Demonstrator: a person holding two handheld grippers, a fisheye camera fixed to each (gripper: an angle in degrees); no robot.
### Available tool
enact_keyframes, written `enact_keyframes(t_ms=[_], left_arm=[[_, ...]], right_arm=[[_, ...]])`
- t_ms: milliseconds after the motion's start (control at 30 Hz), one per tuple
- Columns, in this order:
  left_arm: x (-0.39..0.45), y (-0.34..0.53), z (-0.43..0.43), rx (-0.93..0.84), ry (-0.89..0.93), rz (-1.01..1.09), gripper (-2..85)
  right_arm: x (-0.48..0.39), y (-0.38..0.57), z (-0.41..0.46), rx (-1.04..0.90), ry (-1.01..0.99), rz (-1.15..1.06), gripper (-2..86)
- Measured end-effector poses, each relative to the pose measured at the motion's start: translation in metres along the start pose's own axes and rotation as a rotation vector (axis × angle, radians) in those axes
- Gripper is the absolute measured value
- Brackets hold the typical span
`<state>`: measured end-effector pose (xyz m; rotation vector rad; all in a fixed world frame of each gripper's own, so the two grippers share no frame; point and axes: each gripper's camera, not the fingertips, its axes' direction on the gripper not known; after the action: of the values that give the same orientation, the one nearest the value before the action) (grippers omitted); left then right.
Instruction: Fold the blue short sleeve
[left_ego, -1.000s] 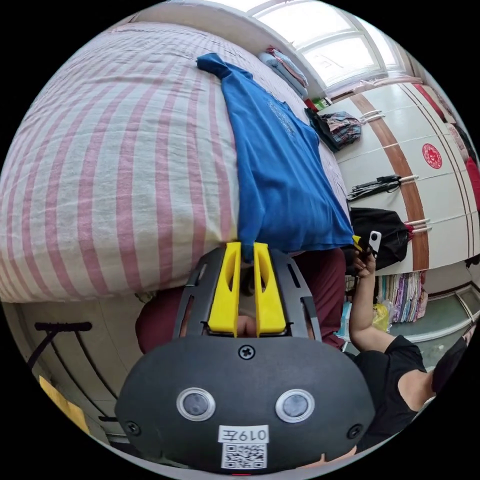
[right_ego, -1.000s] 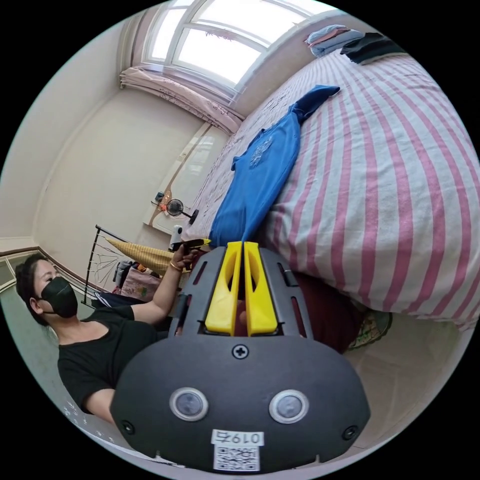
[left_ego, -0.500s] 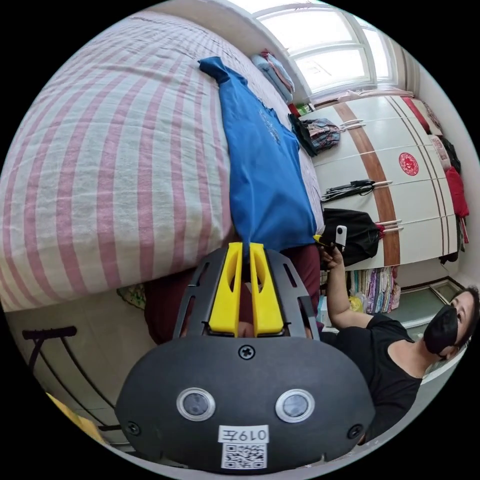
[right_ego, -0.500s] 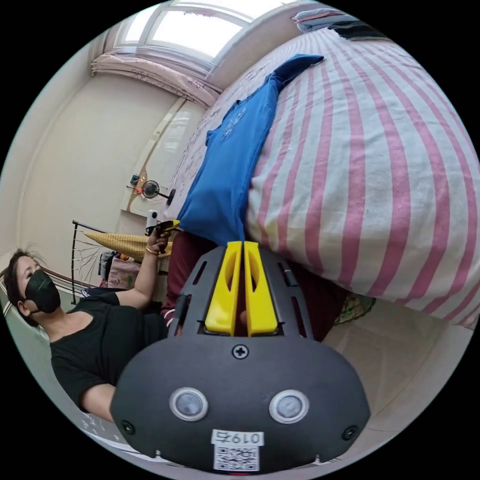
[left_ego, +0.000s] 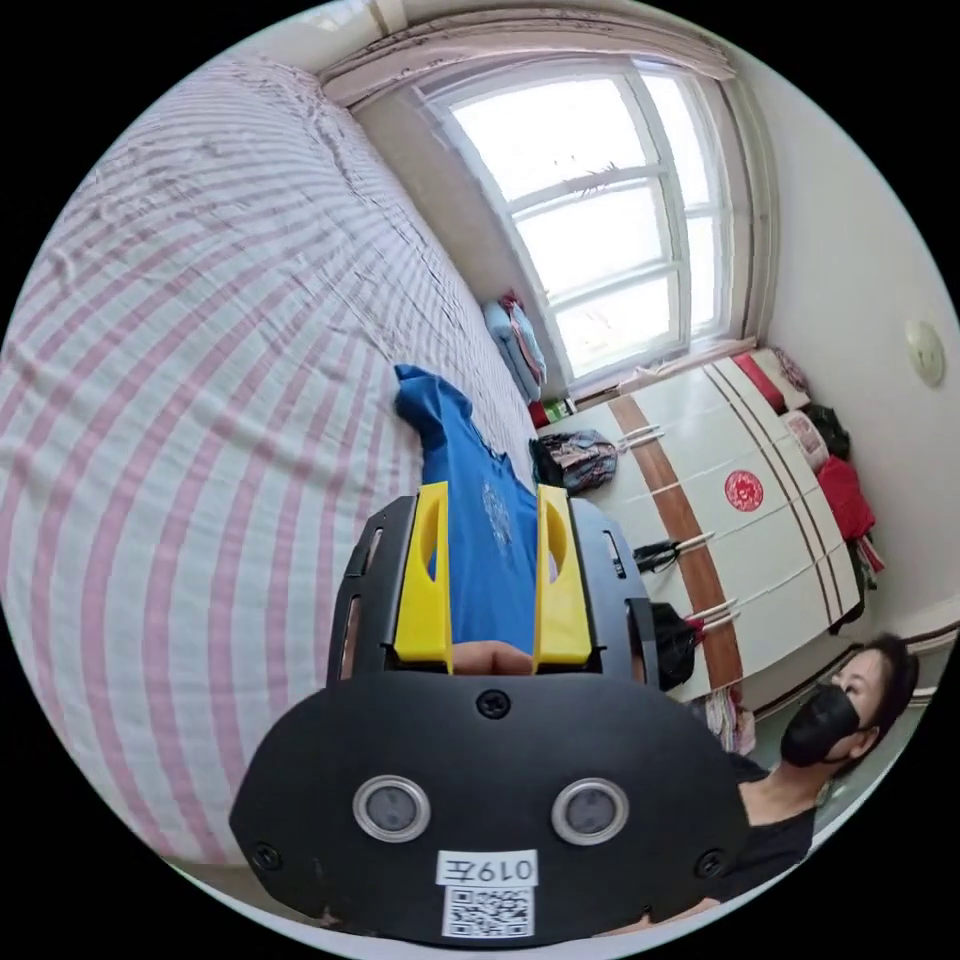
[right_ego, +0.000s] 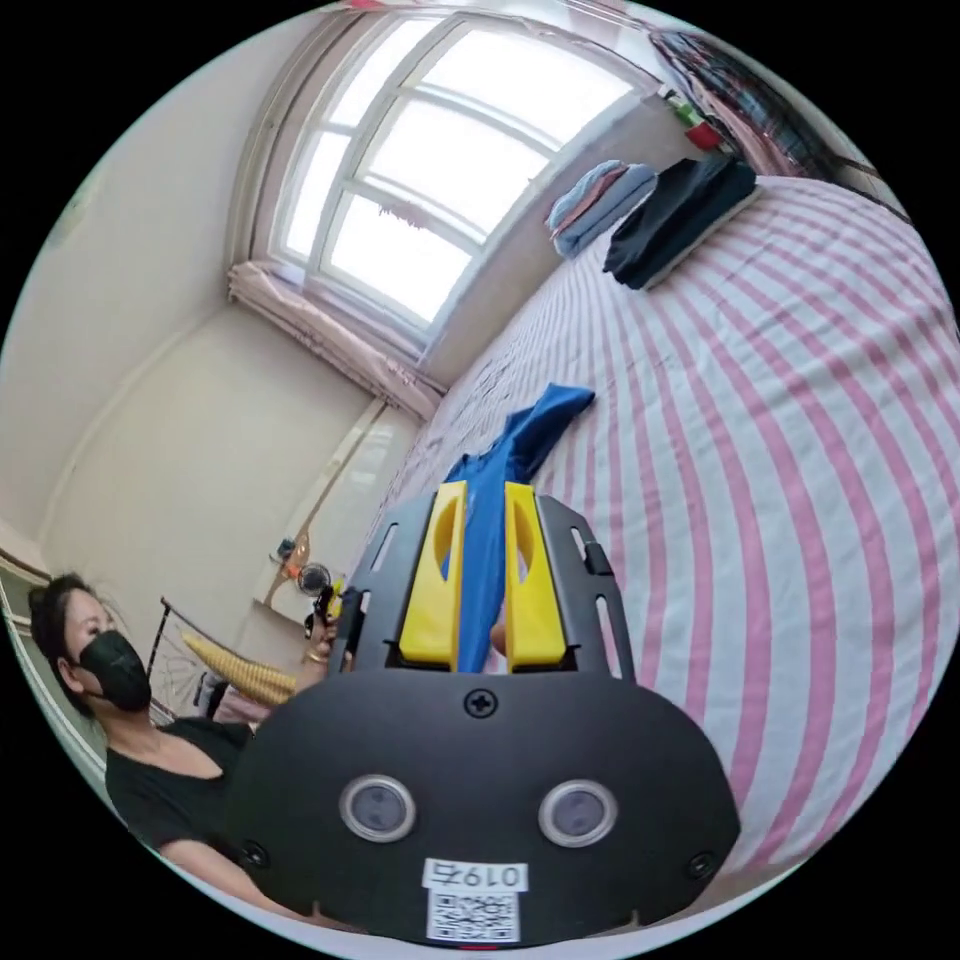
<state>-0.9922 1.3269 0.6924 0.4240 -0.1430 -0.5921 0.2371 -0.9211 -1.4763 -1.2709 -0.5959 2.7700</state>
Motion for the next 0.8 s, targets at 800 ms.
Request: enact_keyframes(t_ms=[800], left_arm=[[0.081,-0.275,0.260,-0.125,-0.463,0.363,18.9]], right_arm=[[0.004,-0.262,0.269,-0.257,0.403,-0.362,14.7]])
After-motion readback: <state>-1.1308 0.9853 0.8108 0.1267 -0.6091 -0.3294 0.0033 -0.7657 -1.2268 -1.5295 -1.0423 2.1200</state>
